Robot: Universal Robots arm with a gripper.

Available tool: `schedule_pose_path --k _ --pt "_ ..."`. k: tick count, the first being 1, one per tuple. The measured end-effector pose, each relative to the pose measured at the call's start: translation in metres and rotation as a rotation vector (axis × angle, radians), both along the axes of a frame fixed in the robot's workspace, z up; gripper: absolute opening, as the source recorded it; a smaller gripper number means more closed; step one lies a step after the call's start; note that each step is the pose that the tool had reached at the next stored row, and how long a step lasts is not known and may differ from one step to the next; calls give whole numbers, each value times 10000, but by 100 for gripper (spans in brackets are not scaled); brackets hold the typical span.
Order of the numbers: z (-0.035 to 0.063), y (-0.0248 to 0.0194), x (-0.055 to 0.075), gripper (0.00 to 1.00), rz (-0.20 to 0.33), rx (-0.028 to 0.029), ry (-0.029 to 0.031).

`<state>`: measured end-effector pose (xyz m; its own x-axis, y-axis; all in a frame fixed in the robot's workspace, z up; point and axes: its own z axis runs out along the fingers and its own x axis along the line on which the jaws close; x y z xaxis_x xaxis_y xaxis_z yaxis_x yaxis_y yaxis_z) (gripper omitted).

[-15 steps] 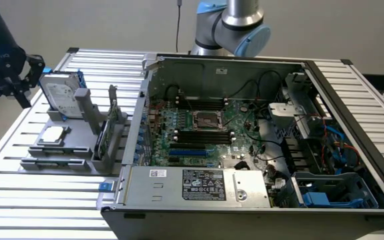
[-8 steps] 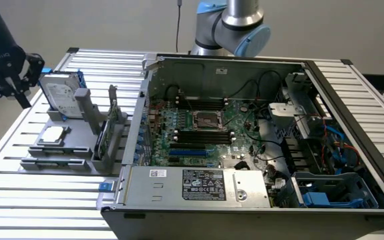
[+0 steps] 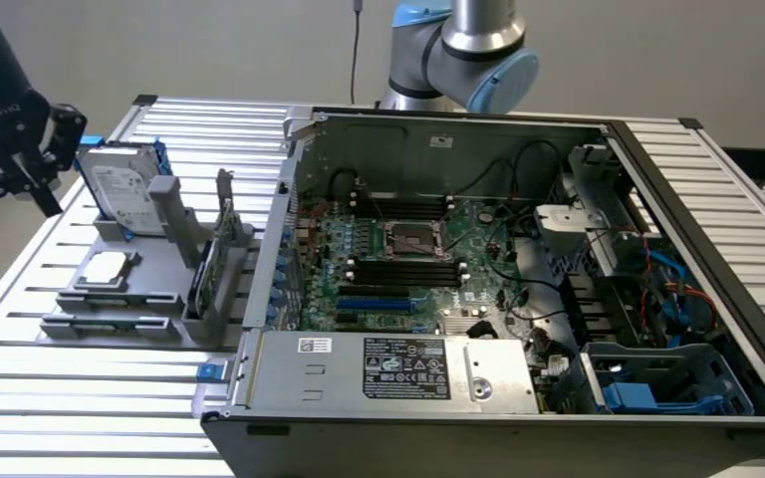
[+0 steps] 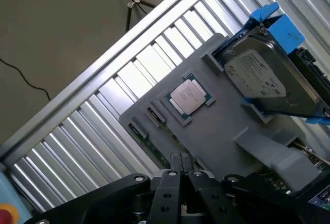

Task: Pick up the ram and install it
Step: 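Pick up the ram and move it above insertion slot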

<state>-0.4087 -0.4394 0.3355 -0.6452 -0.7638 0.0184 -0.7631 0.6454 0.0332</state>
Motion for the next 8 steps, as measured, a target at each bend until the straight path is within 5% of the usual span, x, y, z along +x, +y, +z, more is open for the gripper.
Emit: schedule_pose_path --k 8 --pt "-1 0 0 11 1467 -1 -1"
